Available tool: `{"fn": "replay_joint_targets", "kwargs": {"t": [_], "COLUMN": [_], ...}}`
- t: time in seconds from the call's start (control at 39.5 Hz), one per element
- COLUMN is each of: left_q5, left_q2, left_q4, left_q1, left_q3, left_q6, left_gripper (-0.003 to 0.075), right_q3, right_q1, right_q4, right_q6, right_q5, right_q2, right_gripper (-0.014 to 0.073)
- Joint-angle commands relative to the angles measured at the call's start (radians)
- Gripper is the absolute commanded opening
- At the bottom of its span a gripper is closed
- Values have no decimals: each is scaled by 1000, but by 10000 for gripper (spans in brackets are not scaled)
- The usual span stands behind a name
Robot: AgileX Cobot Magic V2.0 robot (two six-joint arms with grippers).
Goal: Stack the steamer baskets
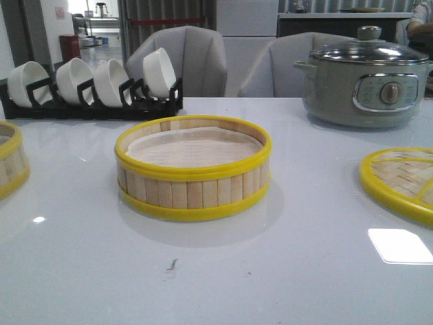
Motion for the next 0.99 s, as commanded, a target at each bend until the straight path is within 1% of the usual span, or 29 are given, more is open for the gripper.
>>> {"fn": "replay_joint_targets", "kwargs": {"t": [0.0,0.25,0.41,0.96], "left_q5": [-73,-88,-93,-106], "left_q2": [31,51,51,51], "left_q4": [-32,-57,8,10], "left_q1": [-2,-2,0,0], "left_q3": [-42,-42,-42,-42], "left_q6": [-6,-6,-6,-6], "left_gripper": [85,85,85,85], "right_q3": [-15,-15,-15,-15], "right_q1": [-5,-5,-5,-5], "right_q4": [-3,-3,-3,-3], "right_q6": [-4,-4,-4,-4], "right_q5": [-92,-92,-92,-92], "right_q2": [-20,-20,-20,-20], "right_gripper": [29,29,29,29]}}
